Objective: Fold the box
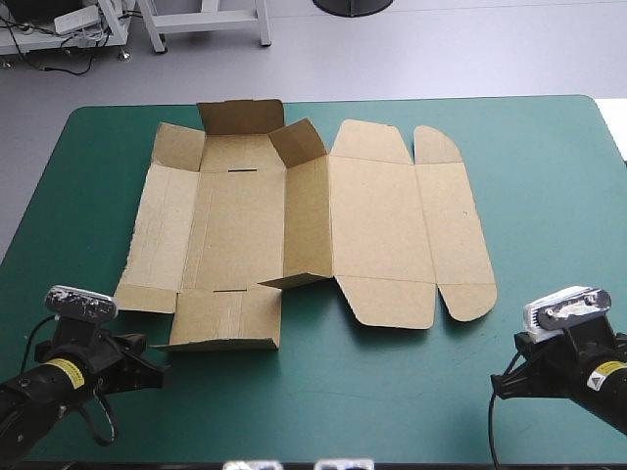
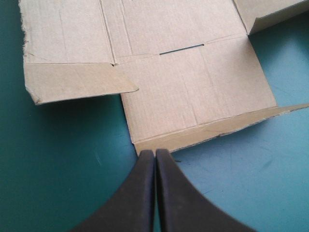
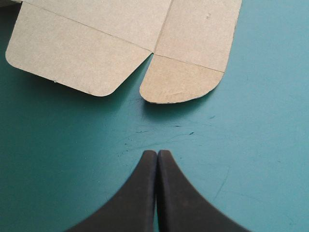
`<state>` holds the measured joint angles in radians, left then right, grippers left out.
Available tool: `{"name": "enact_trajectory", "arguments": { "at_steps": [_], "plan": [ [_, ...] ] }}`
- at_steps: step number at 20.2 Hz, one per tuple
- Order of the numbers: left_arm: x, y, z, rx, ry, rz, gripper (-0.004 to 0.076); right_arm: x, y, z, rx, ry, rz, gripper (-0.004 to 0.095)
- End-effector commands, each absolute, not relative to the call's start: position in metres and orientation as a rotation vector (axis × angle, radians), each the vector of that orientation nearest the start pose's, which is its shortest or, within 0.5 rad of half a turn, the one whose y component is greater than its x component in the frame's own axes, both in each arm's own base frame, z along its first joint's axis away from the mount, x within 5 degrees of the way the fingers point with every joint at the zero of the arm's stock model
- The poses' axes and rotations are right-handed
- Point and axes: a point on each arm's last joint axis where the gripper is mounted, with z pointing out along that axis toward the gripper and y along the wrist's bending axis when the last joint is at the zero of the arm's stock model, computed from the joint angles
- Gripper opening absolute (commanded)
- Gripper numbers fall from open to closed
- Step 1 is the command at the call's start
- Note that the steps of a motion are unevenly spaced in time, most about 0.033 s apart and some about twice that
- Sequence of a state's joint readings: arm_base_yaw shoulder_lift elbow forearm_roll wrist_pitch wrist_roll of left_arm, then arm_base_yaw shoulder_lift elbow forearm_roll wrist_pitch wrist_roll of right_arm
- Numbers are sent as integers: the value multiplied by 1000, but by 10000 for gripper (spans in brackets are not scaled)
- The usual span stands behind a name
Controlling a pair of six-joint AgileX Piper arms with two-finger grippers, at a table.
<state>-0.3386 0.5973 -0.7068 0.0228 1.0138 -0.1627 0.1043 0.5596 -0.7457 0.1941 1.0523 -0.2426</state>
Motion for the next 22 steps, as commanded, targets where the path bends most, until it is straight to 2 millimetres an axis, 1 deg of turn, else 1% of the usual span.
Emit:
{"name": "enact_trajectory", "arguments": {
  "at_steps": [1, 3, 5, 8, 9, 14, 15, 17, 20, 22],
  "plan": [
    [90, -33, 328, 205, 2330, -267, -6, 83, 24, 342, -363, 2230, 178, -25],
    [90, -34, 327, 203, 2340, -282, -6, 83, 24, 342, -363, 2230, 178, -25],
    [87, -39, 326, 242, 2370, -344, -6, 83, 25, 343, -361, 2229, 192, -25],
    [84, -52, 328, 298, 2361, -529, -6, 84, 25, 343, -358, 2221, 193, -24],
    [84, -53, 328, 303, 2352, -544, -6, 84, 25, 343, -358, 2221, 193, -24],
    [86, -50, 329, 315, 2345, -483, -6, 84, 25, 343, -365, 2219, 187, -25],
    [87, -47, 328, 319, 2346, -431, -6, 84, 25, 343, -365, 2219, 189, -25],
    [88, -44, 327, 313, 2348, -384, -6, 84, 25, 343, -365, 2219, 189, -25],
    [89, -44, 328, 310, 2331, -383, -6, 84, 26, 343, -364, 2219, 192, -25],
    [93, -43, 332, 300, 2289, -364, -6, 83, 26, 343, -365, 2221, 192, -25]
  ]
}}
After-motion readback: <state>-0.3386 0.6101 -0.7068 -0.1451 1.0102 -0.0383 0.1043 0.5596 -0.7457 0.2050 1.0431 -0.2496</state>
